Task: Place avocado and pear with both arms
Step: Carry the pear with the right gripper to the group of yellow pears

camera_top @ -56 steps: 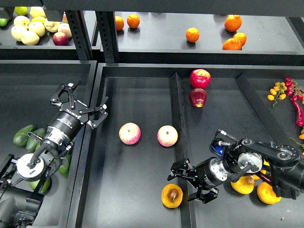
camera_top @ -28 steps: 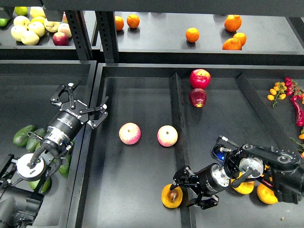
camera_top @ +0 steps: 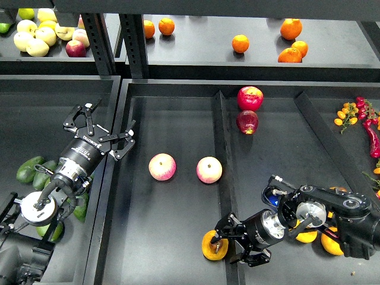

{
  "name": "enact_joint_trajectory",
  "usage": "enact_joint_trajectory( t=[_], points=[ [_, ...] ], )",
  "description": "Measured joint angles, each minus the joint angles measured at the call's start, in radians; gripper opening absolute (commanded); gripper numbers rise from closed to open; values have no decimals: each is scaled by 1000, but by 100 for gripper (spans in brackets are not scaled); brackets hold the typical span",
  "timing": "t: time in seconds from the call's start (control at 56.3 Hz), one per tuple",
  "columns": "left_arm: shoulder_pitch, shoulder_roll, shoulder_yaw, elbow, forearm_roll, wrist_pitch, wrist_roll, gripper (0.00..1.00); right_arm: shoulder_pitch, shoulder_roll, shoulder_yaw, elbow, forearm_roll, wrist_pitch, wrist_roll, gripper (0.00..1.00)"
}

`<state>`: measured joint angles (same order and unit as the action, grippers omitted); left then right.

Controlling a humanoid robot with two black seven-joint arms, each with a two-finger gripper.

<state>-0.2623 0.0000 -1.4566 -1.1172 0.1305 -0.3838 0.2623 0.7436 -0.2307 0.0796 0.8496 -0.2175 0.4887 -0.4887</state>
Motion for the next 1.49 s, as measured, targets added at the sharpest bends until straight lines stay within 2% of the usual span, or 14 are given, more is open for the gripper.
enact_joint_trajectory(
  t=[0.107,0.195,0.444,1.155,1.492],
  points=[
    [0,0,1,2,0,0,0,99,-1,10,0,-14,20,0,0,30],
    [0,0,1,2,0,-1,0,99,-1,13,-2,-18,58,0,0,20],
    [0,0,1,2,0,-1,0,99,12,17,-1,-32,124,0,0,6],
    [0,0,1,2,0,-1,1,99,129,-2,12,-31,231,0,0,3],
    [0,0,4,3,0,-1,4,99,261,-153,-84,9,305,0,0,4]
  ],
)
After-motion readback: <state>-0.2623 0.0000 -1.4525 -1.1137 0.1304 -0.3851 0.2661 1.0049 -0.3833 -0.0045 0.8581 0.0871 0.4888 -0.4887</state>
